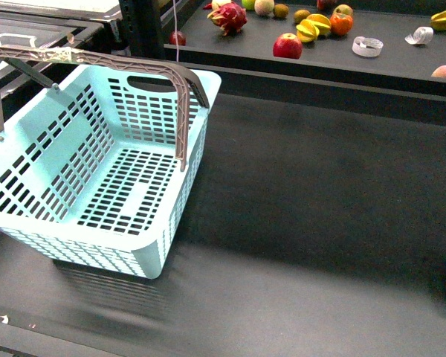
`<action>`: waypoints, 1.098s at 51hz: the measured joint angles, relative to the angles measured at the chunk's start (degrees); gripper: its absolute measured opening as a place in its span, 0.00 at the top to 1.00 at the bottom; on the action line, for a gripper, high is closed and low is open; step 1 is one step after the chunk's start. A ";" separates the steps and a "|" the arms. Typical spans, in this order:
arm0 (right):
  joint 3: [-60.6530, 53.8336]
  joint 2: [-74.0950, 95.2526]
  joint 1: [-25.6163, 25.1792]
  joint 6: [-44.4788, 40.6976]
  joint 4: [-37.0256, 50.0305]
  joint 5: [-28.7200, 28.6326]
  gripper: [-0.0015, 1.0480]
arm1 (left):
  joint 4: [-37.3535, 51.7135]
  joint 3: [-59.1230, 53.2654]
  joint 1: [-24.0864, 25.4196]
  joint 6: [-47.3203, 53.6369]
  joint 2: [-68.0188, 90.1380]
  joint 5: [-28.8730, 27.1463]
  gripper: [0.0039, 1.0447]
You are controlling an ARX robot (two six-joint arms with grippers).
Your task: Pick mango with right arm and hold basket with left
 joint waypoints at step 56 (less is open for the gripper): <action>0.00 0.00 0.00 0.00 0.00 -0.02 0.08 | 31.63 0.02 -16.57 -9.09 25.57 -33.77 0.05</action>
